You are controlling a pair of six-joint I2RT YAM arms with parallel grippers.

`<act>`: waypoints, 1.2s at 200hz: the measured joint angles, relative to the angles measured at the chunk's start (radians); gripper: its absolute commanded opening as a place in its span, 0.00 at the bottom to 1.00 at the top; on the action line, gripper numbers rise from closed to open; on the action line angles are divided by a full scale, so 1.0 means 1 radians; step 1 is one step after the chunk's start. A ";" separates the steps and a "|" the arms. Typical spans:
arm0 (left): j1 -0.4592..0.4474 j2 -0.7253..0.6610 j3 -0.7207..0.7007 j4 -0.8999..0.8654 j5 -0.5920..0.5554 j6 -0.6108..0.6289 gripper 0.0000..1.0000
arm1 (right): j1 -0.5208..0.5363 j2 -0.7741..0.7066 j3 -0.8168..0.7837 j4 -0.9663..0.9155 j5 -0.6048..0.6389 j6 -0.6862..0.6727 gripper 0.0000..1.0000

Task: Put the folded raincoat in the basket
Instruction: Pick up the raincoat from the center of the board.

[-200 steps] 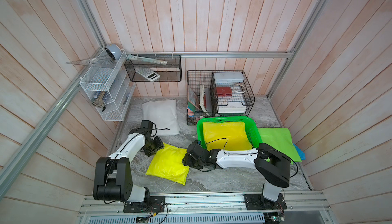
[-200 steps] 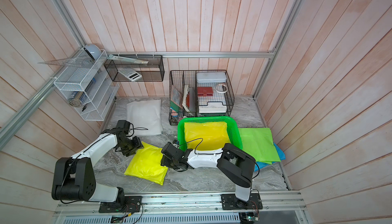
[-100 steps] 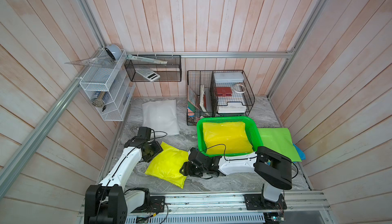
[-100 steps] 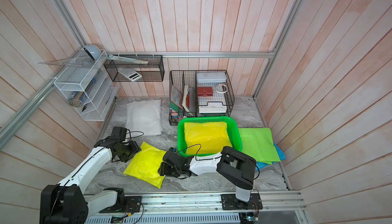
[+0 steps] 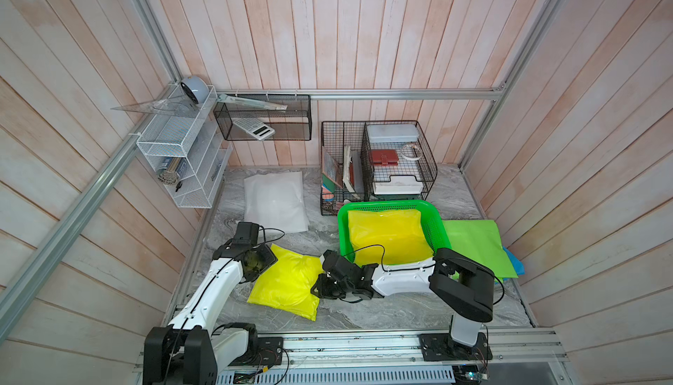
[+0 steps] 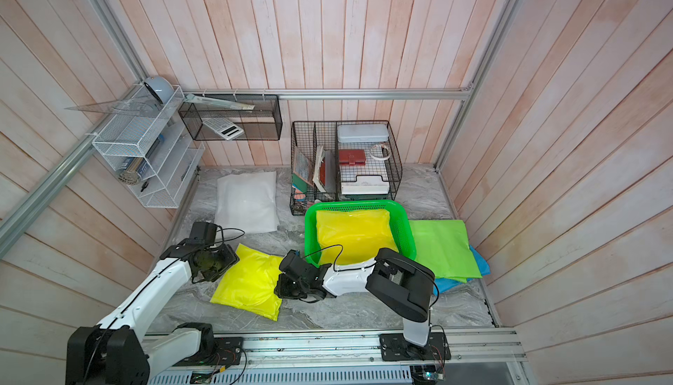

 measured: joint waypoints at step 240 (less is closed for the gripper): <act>-0.108 -0.228 -0.397 0.499 0.397 -0.196 0.61 | -0.370 -0.030 0.522 -1.064 -0.258 -0.787 0.05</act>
